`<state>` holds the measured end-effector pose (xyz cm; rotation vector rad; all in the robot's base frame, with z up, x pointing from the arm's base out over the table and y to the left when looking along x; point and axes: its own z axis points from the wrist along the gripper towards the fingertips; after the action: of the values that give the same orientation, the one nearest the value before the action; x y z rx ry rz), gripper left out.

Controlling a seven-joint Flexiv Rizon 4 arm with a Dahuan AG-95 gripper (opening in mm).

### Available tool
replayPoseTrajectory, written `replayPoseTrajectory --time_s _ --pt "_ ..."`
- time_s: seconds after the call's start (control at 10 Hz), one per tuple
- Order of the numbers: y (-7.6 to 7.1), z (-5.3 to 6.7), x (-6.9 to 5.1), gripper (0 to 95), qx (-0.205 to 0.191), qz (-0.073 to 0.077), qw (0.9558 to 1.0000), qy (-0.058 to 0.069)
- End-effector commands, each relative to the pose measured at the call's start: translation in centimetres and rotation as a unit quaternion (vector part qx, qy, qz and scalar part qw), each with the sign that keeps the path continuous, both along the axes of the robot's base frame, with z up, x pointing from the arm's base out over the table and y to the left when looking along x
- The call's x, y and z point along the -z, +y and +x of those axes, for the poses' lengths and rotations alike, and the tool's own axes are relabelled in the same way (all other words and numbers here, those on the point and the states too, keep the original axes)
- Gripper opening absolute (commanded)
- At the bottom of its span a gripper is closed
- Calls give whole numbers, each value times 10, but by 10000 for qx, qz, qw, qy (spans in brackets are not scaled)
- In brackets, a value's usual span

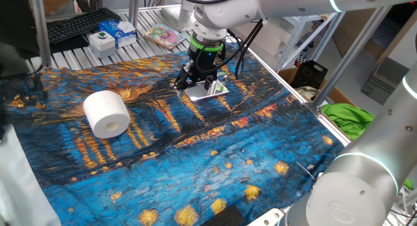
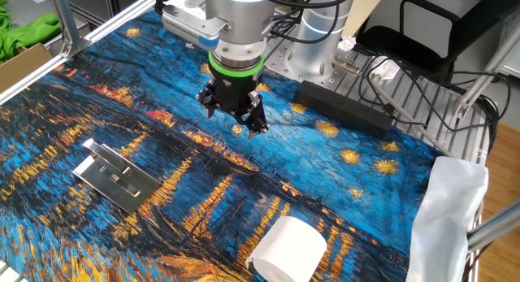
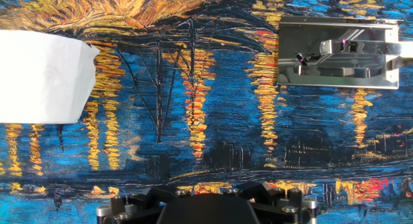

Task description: Put the toilet paper on its holder

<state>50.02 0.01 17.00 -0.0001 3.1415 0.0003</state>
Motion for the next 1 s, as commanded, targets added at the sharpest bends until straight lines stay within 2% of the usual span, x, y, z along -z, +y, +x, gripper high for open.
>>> replayPoseTrajectory --time_s 0.1,1.0 --pt "0 0 0 0 46 78 9999 -66" --pt "1 0 1 0 44 99 9999 -63"
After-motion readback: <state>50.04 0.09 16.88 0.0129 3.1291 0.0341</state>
